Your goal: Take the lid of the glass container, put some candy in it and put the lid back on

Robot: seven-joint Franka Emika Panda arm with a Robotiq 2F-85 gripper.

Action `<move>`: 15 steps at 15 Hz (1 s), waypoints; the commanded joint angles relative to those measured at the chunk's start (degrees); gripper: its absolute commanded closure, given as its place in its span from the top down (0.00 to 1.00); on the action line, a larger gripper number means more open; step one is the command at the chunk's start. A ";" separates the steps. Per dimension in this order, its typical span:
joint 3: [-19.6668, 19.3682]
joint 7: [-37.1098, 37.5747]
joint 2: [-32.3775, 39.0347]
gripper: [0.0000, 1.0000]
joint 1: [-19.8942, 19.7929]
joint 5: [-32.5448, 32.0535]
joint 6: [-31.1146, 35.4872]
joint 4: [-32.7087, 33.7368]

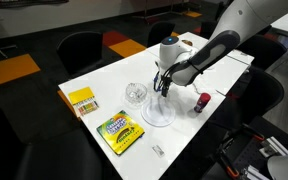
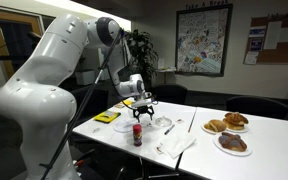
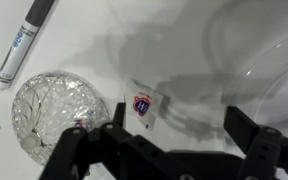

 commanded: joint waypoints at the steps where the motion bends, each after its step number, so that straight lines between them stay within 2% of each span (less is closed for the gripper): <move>1: -1.64 3.70 -1.26 1.00 0.56 -1.27 -0.18 -2.24; 7: -4.12 6.47 0.37 1.00 1.03 -4.02 0.85 -0.91; 9: -4.31 6.80 1.01 0.74 1.05 -4.69 0.67 -0.29; 14: -4.51 7.25 2.63 0.37 1.64 -5.84 0.57 1.66; 15: -4.55 7.28 3.05 0.53 1.91 -6.14 0.37 2.26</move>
